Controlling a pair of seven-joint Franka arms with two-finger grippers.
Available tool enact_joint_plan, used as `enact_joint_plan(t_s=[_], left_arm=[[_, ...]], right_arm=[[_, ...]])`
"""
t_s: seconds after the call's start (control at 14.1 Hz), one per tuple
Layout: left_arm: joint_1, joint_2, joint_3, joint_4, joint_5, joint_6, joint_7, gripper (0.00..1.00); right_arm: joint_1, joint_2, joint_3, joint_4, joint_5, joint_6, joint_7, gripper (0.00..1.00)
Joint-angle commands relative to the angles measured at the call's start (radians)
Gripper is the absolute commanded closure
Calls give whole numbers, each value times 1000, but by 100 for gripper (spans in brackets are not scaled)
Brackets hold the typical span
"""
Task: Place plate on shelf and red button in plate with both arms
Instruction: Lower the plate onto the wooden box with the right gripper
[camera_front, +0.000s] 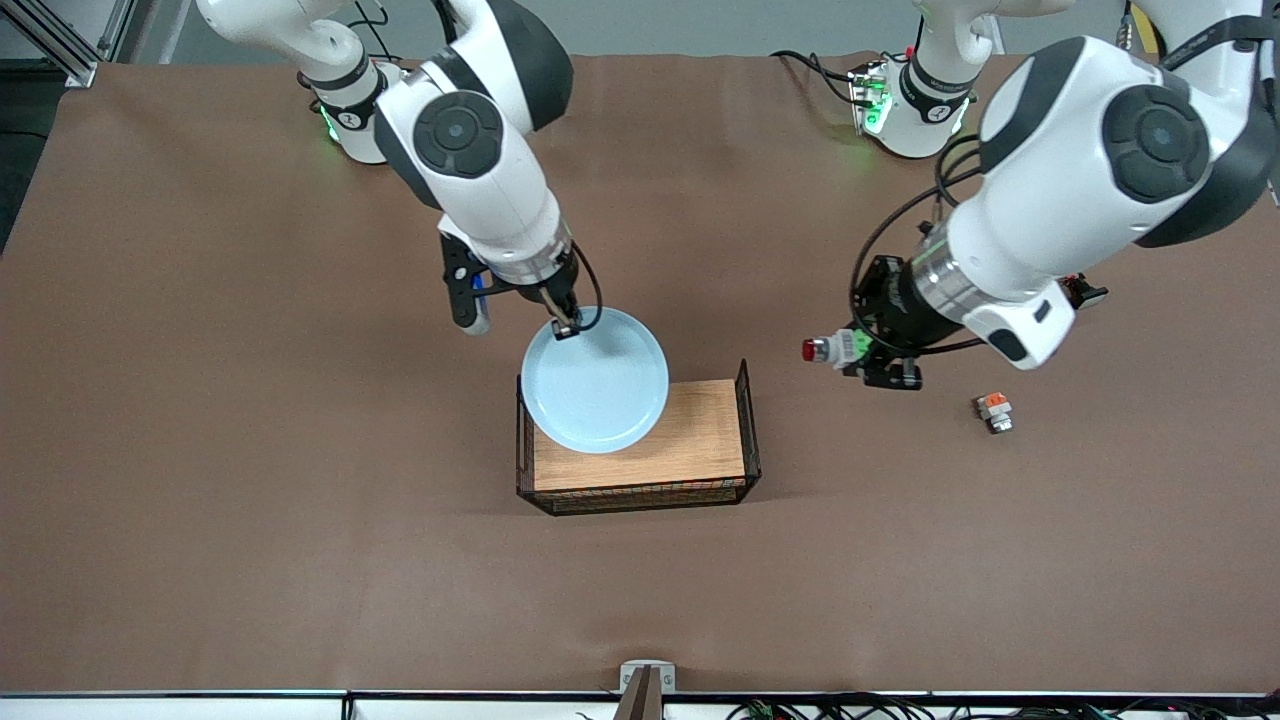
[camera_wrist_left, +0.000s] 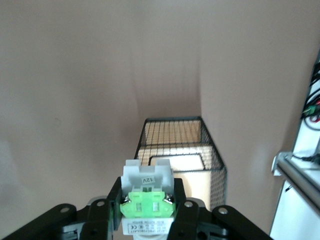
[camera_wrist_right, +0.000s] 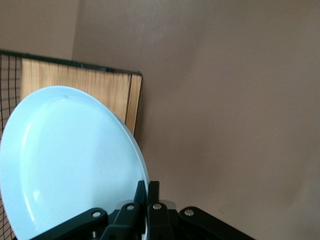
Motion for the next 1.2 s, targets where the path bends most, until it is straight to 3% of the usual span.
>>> enact_joint_plan(t_s=[0.0,0.57,0.99,1.06,1.13], left_arm=[[-51,41,13,50,-3,2,-31,100],[-126,72,41,53,13,93,-69,100],[-255,105,177,55,13,140,-89,100],[-270,107,190,53,13,151,-89,100],[-272,111,193,53,13,160,-92,99]], right_arm=[[41,95,-16,107,-63,-9,48,97],[59,198,-18,108,-153,80,79,97],[56,218,-19,105,-163,88,76,95],[56,223,-19,105,-169,88,76,91],[52,224,-19,105,-167,88,78,79]])
